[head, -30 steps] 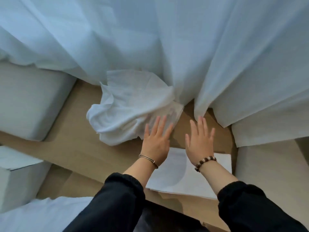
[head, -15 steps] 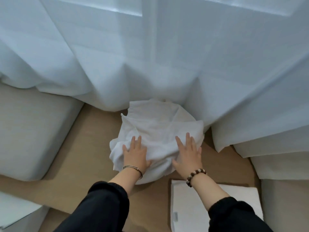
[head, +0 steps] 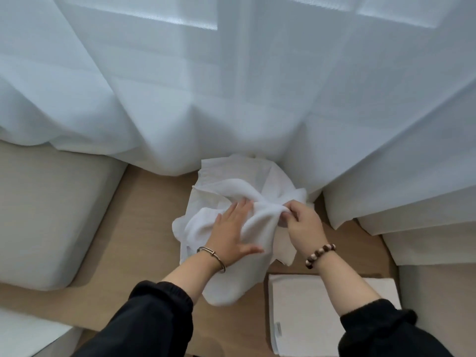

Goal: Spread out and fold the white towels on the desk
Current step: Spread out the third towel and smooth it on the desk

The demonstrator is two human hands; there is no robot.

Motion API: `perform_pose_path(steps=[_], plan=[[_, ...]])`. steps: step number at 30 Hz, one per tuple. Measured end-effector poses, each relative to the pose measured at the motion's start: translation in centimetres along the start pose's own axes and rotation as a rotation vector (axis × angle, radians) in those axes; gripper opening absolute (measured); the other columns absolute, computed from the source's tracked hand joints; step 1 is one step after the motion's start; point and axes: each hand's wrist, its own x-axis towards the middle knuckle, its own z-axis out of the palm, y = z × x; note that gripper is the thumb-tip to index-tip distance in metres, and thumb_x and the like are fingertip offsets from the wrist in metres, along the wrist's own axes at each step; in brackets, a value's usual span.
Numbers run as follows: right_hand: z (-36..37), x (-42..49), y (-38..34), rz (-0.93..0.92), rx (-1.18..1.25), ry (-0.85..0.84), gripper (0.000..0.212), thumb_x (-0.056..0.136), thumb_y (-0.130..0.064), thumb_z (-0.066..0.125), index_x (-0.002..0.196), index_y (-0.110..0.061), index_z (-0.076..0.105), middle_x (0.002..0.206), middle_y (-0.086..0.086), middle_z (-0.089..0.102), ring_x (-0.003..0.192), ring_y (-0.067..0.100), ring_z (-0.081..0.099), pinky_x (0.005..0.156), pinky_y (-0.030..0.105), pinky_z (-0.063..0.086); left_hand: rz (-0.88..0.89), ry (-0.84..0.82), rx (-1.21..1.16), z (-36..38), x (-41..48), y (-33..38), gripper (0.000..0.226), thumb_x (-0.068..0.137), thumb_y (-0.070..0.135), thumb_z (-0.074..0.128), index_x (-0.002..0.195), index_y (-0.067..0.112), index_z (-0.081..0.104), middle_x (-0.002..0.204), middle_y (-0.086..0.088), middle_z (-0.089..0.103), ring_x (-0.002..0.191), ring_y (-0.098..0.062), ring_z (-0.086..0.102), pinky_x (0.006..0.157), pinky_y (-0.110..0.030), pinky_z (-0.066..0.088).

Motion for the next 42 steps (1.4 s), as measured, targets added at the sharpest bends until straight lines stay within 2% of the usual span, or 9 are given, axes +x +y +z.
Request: perform_pose_path(steps=[4,7,12,15,19,24,29,36,42], plan=[[-2.0,-1.0,-3.0,0.006,0.302,-0.046,0.023,0.092,0.006,0.048,0.075,-0.003,0.060,0.070,0.011,0.060,0.071,0.016,0.055,0.071,0.033,0.050,0.067,0.111,-0.058,-0.2,0.8,3.9,0.123,0.054,0.054,0.081,0.144,0.039,-0.002,0.156,0.008,0.014,0.143,-0.010,0.007,0.115,-0.040,0.006],[-4.3,-1.6,-4.8,-0.004,0.356,-0.045,0.020,0.092,0.004,0.050,0.079,0.000,0.064,0.075,0.022,0.062,0.073,0.020,0.055,0.069,0.032,0.045,0.077,0.221,-0.275,-0.7,1.6,7.8,0.084,0.054,0.042,0.080,0.123,0.039,0.032,0.111,0.022,0.055,0.106,-0.001,0.053,0.088,-0.019,0.044],[-8.8,-3.9,-6.4,-0.076,0.364,-0.040,0.017,0.087,-0.013,0.064,0.093,-0.028,0.068,0.090,-0.012,0.072,0.088,0.002,0.064,0.078,0.011,0.047,0.123,0.458,-0.022,-1.8,1.4,11.4,0.026,0.084,0.035,0.065,0.107,0.026,0.063,0.101,0.006,0.069,0.092,-0.018,0.063,0.074,-0.021,0.040],[-11.3,-5.4,-5.1,-0.013,0.138,-0.161,0.080,0.071,-0.037,0.075,0.140,-0.037,0.036,0.146,-0.013,0.039,0.134,-0.001,0.033,0.108,0.020,0.030,0.015,0.495,-0.086,-3.9,1.1,14.4,0.014,0.078,0.046,0.063,0.083,0.033,0.061,0.081,0.009,0.066,0.078,-0.016,0.061,0.065,-0.024,0.035],[-12.4,-6.3,-5.6,-0.090,-0.236,-0.073,0.125,0.048,-0.046,0.087,0.149,-0.029,0.015,0.154,-0.004,0.022,0.143,0.015,0.019,0.114,0.045,0.023,0.018,0.447,-0.388,-6.6,0.5,18.5,0.020,0.072,0.034,0.075,0.064,0.040,0.058,0.067,0.021,0.059,0.073,-0.004,0.057,0.062,-0.021,0.041],[-15.4,-7.0,-8.8,-0.136,-0.054,0.111,0.104,0.059,-0.035,0.078,0.146,-0.032,0.022,0.144,-0.011,0.039,0.134,0.012,0.038,0.109,0.048,0.032,0.000,0.262,-0.830,-9.0,-1.2,23.6,0.020,0.070,0.008,0.079,0.068,0.025,0.069,0.071,0.012,0.068,0.075,-0.009,0.063,0.070,-0.027,0.054],[-19.7,-10.0,-11.9,-0.216,-0.066,0.289,0.072,0.072,-0.035,0.070,0.131,-0.050,0.033,0.108,-0.048,0.042,0.109,-0.005,0.046,0.111,0.042,0.024,0.084,0.081,-0.962,-10.8,-3.1,28.8,0.016,0.079,-0.001,0.069,0.086,0.013,0.068,0.087,-0.004,0.069,0.087,-0.022,0.065,0.074,-0.034,0.053],[-27.2,-15.9,-11.8,-0.126,-0.054,0.595,0.054,0.066,-0.023,0.067,0.114,-0.039,0.050,0.089,-0.026,0.049,0.092,0.009,0.055,0.070,0.015,0.036,0.201,-0.092,-0.906,-9.3,-4.8,39.3,0.020,0.077,0.006,0.073,0.096,0.004,0.067,0.087,-0.008,0.071,0.080,-0.021,0.067,0.067,-0.031,0.056],[-35.9,-23.1,-8.8,0.023,-0.133,0.813,0.034,0.070,-0.016,0.063,0.100,-0.027,0.052,0.082,-0.008,0.058,0.084,0.023,0.061,0.058,0.022,0.033,0.305,-0.275,-0.812,-3.3,-6.4,50.2,0.016,0.080,0.003,0.070,0.095,0.003,0.066,0.089,-0.015,0.067,0.084,-0.026,0.063,0.083,-0.043,0.052]])
